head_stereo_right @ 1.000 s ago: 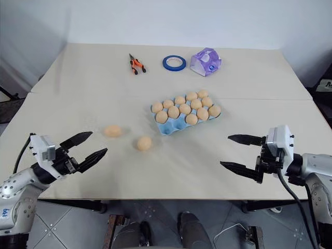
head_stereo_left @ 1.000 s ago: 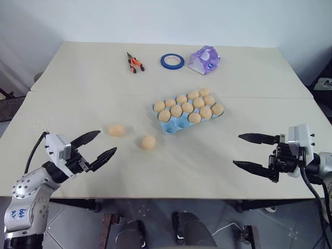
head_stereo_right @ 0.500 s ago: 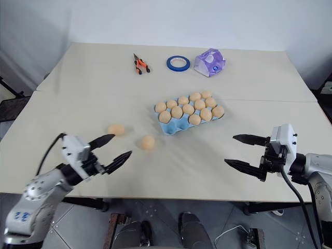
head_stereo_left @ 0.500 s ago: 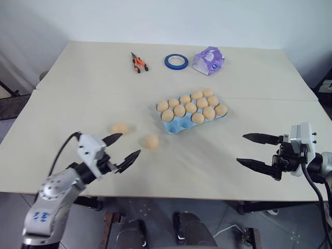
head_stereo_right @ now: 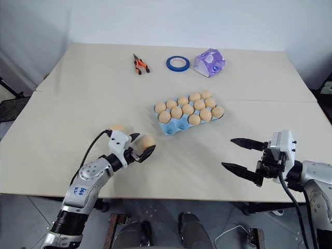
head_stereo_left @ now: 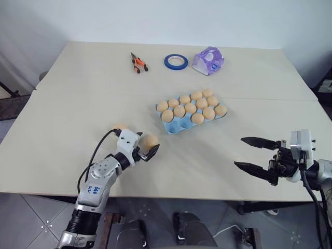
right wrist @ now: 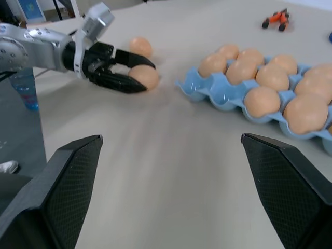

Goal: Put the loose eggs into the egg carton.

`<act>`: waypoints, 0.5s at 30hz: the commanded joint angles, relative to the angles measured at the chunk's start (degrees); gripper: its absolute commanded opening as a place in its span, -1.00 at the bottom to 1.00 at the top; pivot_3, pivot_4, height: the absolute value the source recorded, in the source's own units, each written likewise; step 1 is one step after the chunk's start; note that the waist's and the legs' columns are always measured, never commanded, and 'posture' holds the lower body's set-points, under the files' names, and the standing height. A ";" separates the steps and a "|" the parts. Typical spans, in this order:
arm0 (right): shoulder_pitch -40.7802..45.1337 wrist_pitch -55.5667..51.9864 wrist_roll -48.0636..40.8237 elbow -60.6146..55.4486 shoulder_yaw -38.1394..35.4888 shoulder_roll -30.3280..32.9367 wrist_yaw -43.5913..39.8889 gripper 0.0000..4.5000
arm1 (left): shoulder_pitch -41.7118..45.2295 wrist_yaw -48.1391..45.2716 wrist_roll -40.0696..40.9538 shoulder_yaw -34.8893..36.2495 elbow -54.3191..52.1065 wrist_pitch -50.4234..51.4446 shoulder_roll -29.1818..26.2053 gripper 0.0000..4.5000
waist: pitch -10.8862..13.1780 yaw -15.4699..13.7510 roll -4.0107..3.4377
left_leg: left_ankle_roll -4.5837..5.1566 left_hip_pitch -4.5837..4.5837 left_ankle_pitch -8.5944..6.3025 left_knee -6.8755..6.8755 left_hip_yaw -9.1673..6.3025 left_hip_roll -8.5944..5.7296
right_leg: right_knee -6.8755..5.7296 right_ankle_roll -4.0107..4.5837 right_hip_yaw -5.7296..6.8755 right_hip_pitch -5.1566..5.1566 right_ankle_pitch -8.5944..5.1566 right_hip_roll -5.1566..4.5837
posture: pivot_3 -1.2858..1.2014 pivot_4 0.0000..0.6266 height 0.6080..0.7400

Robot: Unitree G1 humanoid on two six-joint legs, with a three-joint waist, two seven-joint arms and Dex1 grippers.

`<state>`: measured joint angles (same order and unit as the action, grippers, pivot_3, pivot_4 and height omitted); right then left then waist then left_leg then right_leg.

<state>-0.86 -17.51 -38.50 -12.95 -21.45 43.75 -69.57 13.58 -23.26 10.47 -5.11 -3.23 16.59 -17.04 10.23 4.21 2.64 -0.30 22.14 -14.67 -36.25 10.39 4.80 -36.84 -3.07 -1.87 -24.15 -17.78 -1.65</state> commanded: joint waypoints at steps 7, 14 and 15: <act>-2.04 4.25 1.33 0.27 0.29 -1.60 -0.15 1.00 | 4.09 -1.03 -1.38 -1.59 3.15 1.27 2.54 0.83 | -0.02 -1.12 -0.06 | 0.00 0.00 0.00 -0.03 -0.05 -0.01 | -0.02 -0.01 0.02 0.01 0.00 -0.02 | 0.03 -0.52 1.00; -2.53 4.51 1.31 0.31 -0.36 -1.03 0.40 1.00 | 2.79 -1.16 -1.71 -1.68 -0.15 4.12 2.37 -0.11 | -0.03 -1.19 -0.07 | 0.01 -0.01 0.00 -0.02 -0.06 -0.02 | -0.01 -0.01 0.05 0.04 0.01 -0.03 | 0.03 -0.52 1.00; -2.45 4.68 1.30 0.47 -0.49 -1.11 0.47 1.00 | 2.57 -1.23 -1.69 -1.66 -0.65 4.44 2.22 -0.19 | -0.03 -1.19 -0.07 | 0.01 -0.01 0.00 -0.01 -0.07 -0.02 | -0.01 -0.01 0.05 0.04 0.01 -0.03 | 0.03 -0.52 1.00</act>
<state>-3.21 -13.77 -36.55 -11.50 -20.39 42.15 -69.25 16.86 -24.13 8.80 -6.68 -1.72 20.63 -14.71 10.20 3.02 2.58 -0.30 22.13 -14.67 -36.26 10.31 4.79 -36.86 -3.08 -1.81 -24.11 -17.77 -1.68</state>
